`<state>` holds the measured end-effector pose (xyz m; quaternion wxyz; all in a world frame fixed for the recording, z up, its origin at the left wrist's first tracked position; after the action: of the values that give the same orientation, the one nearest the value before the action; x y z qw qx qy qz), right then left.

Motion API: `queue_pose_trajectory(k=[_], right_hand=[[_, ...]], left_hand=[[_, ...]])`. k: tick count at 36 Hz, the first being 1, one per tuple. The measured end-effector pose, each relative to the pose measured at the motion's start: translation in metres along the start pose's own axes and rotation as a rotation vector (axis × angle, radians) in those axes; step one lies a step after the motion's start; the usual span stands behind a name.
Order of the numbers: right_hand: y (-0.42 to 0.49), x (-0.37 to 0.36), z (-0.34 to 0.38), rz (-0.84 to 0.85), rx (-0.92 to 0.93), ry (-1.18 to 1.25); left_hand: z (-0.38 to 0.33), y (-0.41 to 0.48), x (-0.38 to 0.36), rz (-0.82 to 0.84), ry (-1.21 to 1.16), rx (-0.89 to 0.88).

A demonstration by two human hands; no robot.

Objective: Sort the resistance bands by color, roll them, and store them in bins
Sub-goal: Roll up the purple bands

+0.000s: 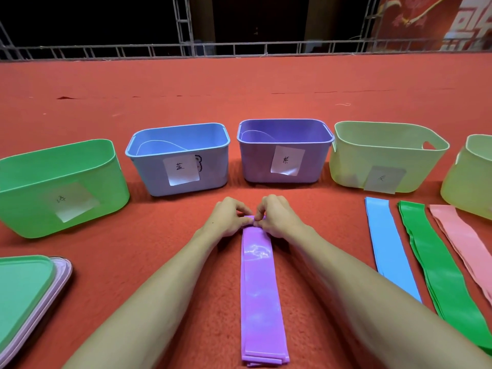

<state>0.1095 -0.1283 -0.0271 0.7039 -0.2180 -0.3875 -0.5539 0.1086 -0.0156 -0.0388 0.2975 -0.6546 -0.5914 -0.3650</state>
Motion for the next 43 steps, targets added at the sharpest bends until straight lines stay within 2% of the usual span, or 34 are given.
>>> queue_pose_trajectory(k=[3, 8, 13, 21, 33, 38, 43], right_hand=[[0.001, 0.0, 0.0, 0.014, 0.001, 0.008], [0.002, 0.006, -0.005, 0.075, -0.054, 0.086], [0.003, 0.002, -0.003, 0.066, -0.035, 0.036], [0.001, -0.005, 0.0, 0.03, 0.015, -0.054], [-0.005, 0.008, -0.005, 0.106, -0.072, 0.129], [-0.001, 0.005, -0.002, 0.049, -0.075, 0.113], [-0.004, -0.003, -0.01, 0.128, -0.149, 0.112]], left_hand=[[0.003, 0.0, -0.004, 0.029, -0.024, 0.021], [0.0, -0.003, -0.003, -0.029, -0.009, 0.025], [0.001, -0.004, -0.002, -0.045, 0.0, 0.01], [0.006, -0.004, -0.004, 0.088, -0.089, 0.031], [-0.004, -0.017, 0.005, -0.041, 0.014, 0.02], [-0.003, -0.022, 0.005, -0.092, 0.016, 0.026], [-0.006, -0.023, 0.004, -0.094, 0.02, 0.018]])
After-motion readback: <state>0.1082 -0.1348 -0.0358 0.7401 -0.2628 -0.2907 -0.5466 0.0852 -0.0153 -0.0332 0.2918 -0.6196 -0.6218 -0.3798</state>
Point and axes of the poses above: each hand's wrist, its own y-axis towards the middle knuckle, its own x-axis out of the back of the hand, z = x × y, the point moved 10 cm from there along y, towards the middle knuckle, and after that the axes turned 6 degrees about y, right-handed, at the moved point
